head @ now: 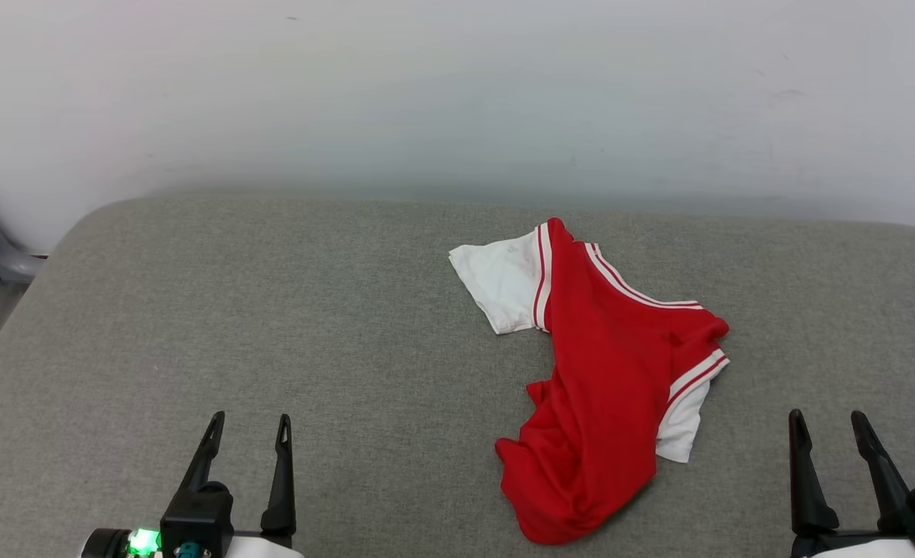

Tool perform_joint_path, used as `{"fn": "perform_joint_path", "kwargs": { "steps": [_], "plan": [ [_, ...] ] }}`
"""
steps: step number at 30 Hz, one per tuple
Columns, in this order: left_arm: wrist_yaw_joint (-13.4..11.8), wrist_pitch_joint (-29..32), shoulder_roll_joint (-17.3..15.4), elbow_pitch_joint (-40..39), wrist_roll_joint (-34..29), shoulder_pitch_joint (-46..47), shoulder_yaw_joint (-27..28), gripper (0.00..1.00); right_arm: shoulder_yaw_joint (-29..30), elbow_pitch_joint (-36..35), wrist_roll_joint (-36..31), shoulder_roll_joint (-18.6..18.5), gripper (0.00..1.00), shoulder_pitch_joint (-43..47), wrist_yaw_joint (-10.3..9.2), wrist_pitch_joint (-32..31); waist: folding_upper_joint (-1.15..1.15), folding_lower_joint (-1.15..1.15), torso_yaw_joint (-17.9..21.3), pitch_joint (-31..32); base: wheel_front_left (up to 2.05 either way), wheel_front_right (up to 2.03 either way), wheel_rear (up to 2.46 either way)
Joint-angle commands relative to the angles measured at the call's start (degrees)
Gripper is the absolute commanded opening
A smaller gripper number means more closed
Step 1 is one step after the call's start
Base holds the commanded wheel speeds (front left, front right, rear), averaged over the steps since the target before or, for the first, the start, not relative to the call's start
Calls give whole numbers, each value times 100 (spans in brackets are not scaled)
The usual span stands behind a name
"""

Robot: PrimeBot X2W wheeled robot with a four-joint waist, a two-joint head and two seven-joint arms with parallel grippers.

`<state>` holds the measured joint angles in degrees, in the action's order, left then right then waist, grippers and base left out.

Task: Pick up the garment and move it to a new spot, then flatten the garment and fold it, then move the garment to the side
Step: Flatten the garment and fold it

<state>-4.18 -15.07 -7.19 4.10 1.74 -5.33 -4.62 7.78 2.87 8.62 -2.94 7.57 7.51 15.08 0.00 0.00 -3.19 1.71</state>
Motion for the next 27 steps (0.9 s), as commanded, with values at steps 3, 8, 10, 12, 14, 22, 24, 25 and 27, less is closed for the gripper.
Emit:
{"fn": "perform_joint_path", "kwargs": {
  "steps": [3,8,10,12,14,22,24,25,27],
  "plan": [
    [57,-16,-25,3,-35,93,44,100,-4,4,35,12,100,2,-4,14,0,0,21,-19,0,0,0],
    [280,-15,-122,60,41,450,85,100,-65,-48,-40,12,100,-117,-4,14,0,0,118,-121,0,0,0],
    [399,-15,-222,105,23,735,99,100,-96,-80,-61,12,100,-164,-4,14,0,0,174,-186,0,0,0],
    [533,-15,-305,191,15,1051,104,100,-116,-127,-90,12,100,-202,-4,14,0,0,229,-256,0,0,0],
    [693,-15,-403,340,52,1416,80,100,-118,-169,-130,12,100,-237,-4,14,0,0,283,-358,0,0,0],
    [1117,-15,-868,1146,237,3434,-328,100,-153,-379,-292,13,100,-636,-4,14,0,0,516,-1080,0,0,0],
    [1147,108,-925,1383,464,3934,-464,100,-146,-429,-294,12,100,-741,-4,14,0,0,587,-1281,0,0,0],
    [1156,222,-998,1474,528,4208,-586,100,-131,-438,-296,13,100,-783,-4,14,0,0,620,-1376,0,0,0],
    [1156,467,-1177,1631,724,4711,-1001,100,-114,-466,-288,14,100,-870,-4,14,0,0,678,-1548,0,0,0]
  ]
}}
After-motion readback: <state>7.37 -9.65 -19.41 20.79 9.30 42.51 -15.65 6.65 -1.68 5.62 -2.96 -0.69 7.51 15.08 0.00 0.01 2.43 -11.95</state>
